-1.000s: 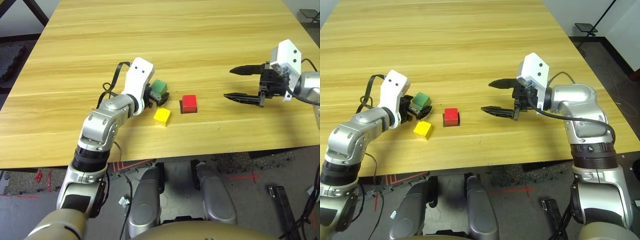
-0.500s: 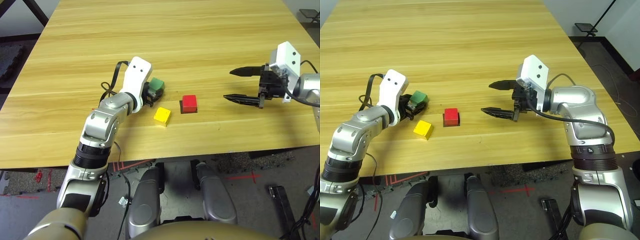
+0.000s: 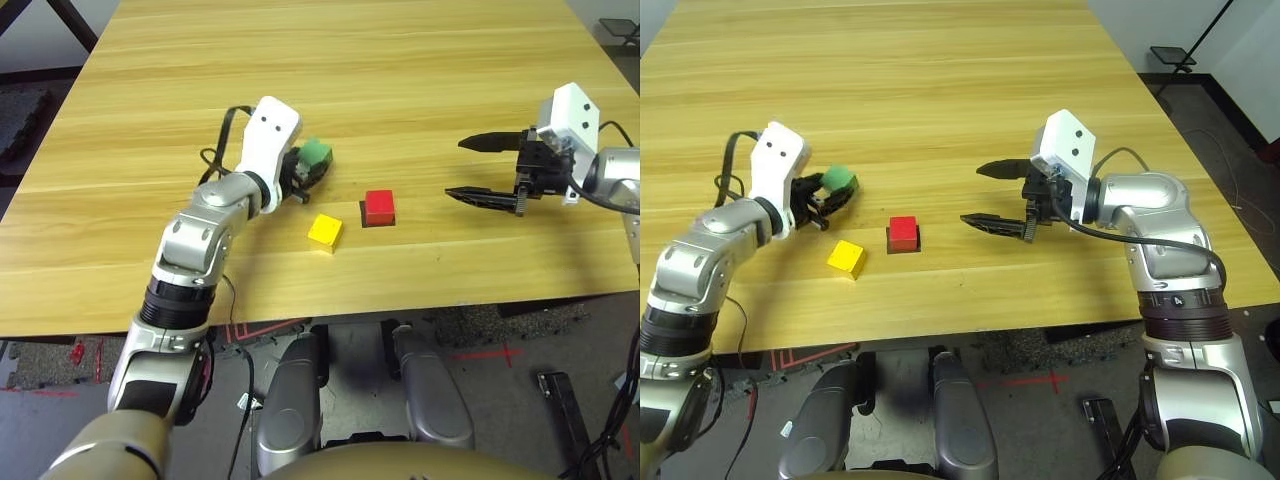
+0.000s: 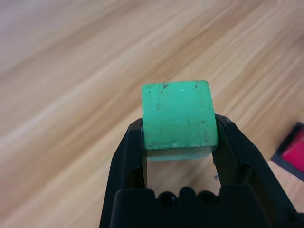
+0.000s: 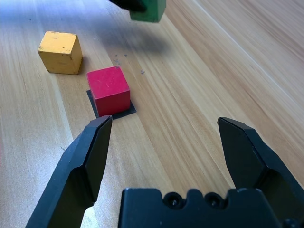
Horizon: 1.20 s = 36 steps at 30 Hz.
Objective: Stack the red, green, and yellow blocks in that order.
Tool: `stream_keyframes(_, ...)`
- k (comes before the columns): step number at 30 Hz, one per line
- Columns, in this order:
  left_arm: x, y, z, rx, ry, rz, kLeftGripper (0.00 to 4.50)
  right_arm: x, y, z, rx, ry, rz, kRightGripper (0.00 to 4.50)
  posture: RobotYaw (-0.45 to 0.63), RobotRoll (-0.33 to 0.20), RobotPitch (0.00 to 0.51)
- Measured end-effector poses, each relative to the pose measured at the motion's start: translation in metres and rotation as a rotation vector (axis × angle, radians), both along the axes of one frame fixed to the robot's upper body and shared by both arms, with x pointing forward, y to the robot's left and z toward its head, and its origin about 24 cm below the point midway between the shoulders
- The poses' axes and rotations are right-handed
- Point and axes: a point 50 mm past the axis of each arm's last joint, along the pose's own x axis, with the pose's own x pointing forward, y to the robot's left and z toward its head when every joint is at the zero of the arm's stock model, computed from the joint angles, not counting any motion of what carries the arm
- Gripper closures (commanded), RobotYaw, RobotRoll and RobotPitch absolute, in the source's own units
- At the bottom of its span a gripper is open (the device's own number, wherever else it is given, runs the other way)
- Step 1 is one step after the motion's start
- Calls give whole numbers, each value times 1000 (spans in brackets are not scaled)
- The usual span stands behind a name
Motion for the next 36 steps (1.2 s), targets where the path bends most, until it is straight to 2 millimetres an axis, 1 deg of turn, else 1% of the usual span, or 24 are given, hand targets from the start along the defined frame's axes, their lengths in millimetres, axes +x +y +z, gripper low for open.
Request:
stream_keyframes(3,-2,2,7,34,8,-73,2450,0,0,0,0,-2,1,0,290,74,247)
stream_keyframes(7,-10,-10,27,68,-10,-259,2450,2,0,0,4,-4,0,0,282,83,241)
stream_keyframes(9,-14,-15,30,89,-5,-324,2450,2,0,0,6,-5,-1,0,277,85,235)
stream_keyframes(12,-17,-22,26,105,28,-396,2450,2,0,-2,8,-2,-5,0,268,87,231)
stream_keyframes(16,-23,-35,33,128,26,-501,2450,0,1,-3,5,-5,-2,0,262,89,222)
stream_keyframes(23,-29,-54,29,144,38,-625,2450,-1,2,-5,3,-5,-3,0,250,85,208)
stream_keyframes(28,-31,-65,24,155,35,-671,2450,-2,3,-4,2,-12,-4,0,244,83,205)
stream_keyframes(36,-20,-65,14,194,41,-670,2450,-3,2,-7,2,0,-8,0,231,82,212)
